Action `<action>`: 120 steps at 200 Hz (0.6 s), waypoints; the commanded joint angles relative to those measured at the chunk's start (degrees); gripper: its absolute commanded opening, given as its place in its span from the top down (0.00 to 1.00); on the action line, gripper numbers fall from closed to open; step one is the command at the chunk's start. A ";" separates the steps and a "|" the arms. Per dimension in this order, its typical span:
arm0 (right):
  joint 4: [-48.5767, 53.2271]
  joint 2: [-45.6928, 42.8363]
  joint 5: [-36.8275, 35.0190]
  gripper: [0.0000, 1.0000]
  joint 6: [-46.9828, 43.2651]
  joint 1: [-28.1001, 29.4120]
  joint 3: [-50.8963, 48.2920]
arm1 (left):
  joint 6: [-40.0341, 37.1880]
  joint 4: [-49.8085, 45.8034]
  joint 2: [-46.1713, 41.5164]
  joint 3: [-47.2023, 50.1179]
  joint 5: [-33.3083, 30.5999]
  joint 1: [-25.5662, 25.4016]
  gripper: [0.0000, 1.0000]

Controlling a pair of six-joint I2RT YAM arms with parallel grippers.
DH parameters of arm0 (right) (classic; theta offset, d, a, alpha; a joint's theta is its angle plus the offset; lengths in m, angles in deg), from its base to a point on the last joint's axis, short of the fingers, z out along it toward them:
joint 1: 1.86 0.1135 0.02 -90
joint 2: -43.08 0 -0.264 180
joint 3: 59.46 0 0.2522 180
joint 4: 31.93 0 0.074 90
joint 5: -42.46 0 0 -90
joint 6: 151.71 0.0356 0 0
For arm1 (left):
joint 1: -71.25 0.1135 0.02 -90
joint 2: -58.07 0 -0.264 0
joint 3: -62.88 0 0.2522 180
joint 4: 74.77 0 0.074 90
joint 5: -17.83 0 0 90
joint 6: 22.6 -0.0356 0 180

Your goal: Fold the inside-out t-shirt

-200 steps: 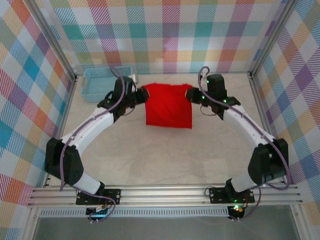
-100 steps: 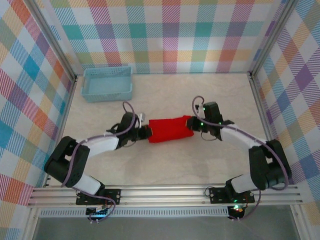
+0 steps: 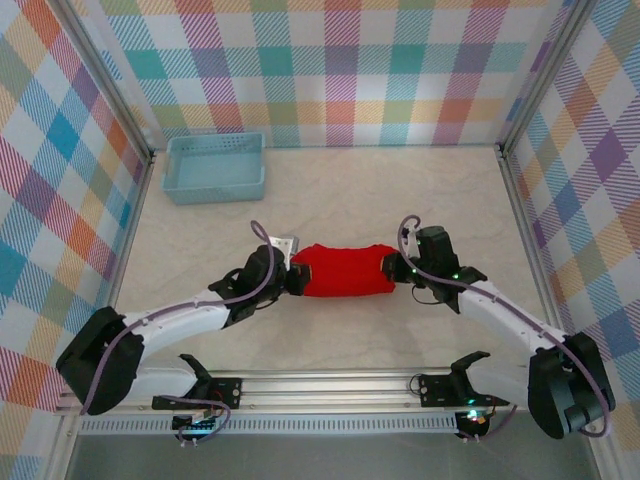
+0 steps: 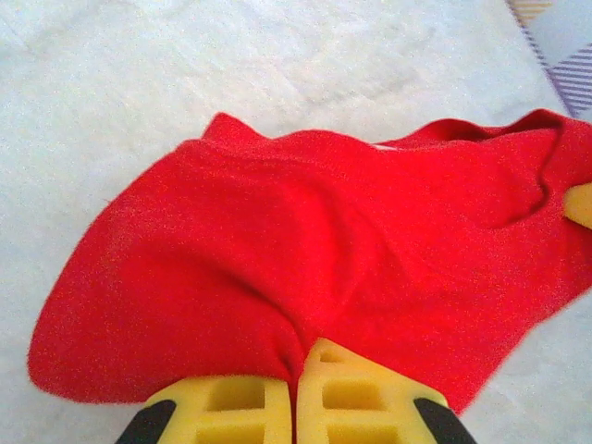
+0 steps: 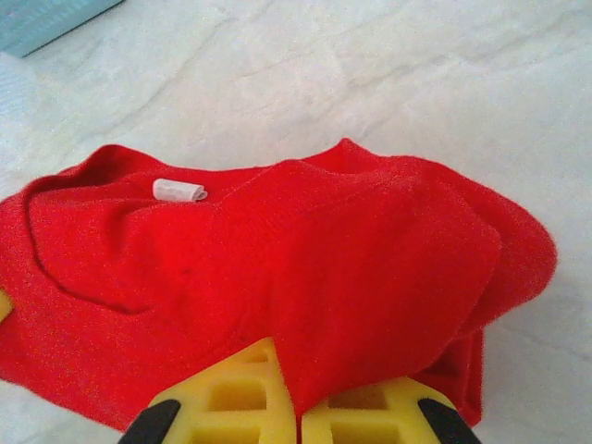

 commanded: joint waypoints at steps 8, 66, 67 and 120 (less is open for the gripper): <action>-0.52 4.64 -7.72 1.00 -1.34 0.11 4.45 | -3.57 -2.21 7.69 -6.67 -8.54 0.07 1.00; 0.63 18.55 -11.26 1.00 1.57 0.07 7.82 | -0.27 -8.33 20.58 -13.11 -10.38 1.92 0.92; 0.79 18.75 -11.27 1.00 1.57 0.09 7.89 | -0.30 -8.44 20.66 -13.23 -10.27 1.92 0.92; 12.55 15.22 -13.95 0.49 0.53 0.03 13.37 | 2.77 -22.26 16.55 -17.19 -15.17 2.64 0.55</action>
